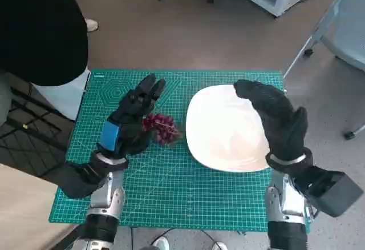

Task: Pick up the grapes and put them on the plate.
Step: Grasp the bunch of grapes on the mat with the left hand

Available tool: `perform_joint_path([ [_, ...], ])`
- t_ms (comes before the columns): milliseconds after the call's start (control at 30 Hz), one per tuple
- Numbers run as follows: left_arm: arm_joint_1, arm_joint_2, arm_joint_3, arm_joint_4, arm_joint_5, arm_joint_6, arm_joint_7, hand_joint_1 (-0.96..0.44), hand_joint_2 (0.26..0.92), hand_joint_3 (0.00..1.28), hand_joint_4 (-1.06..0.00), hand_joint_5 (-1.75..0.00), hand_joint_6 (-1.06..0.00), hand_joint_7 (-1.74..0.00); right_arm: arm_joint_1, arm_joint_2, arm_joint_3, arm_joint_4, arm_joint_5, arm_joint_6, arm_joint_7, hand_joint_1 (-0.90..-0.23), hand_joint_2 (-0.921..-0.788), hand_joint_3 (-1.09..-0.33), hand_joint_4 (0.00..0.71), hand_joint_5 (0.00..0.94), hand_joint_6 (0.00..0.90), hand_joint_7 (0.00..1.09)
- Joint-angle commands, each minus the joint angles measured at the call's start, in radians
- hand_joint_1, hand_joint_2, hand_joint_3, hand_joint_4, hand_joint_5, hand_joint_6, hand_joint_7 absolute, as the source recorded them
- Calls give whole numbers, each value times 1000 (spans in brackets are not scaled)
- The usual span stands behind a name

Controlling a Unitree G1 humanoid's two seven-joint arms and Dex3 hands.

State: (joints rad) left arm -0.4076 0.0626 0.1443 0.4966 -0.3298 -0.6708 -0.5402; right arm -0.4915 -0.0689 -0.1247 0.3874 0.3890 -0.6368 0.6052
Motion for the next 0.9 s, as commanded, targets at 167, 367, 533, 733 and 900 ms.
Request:
perform_joint_path([
  [167, 11, 1, -5, -17, 3, 12, 10, -541, 921, 336, -290, 0, -358, 0, 25, 3, 6, 9, -17, 4, -10, -465, -921, -565, 143, 72, -1, 379],
  [367, 11, 2, -5, -23, -2, 23, 13, -541, 921, 338, -289, 0, -356, 0, 25, -3, 6, 11, -18, 9, -8, -456, -921, -567, 146, 67, -1, 379],
  [533, 13, 1, -4, -32, -7, 33, 14, -540, 921, 340, -289, 0, -355, 0, 25, -8, 6, 6, -20, 15, -8, -452, -921, -568, 148, 63, -1, 379],
  [733, 16, -1, -3, -42, -10, 45, 18, -533, 921, 339, -290, -1, -356, -1, 26, -12, 6, 6, -21, 17, -7, -455, -921, -571, 150, 58, -1, 378],
  [900, 18, -2, -2, -49, -10, 52, 21, -525, 921, 336, -290, -1, -358, -2, 26, -14, 6, 4, -22, 22, -7, -461, -921, -572, 153, 56, -1, 377],
])
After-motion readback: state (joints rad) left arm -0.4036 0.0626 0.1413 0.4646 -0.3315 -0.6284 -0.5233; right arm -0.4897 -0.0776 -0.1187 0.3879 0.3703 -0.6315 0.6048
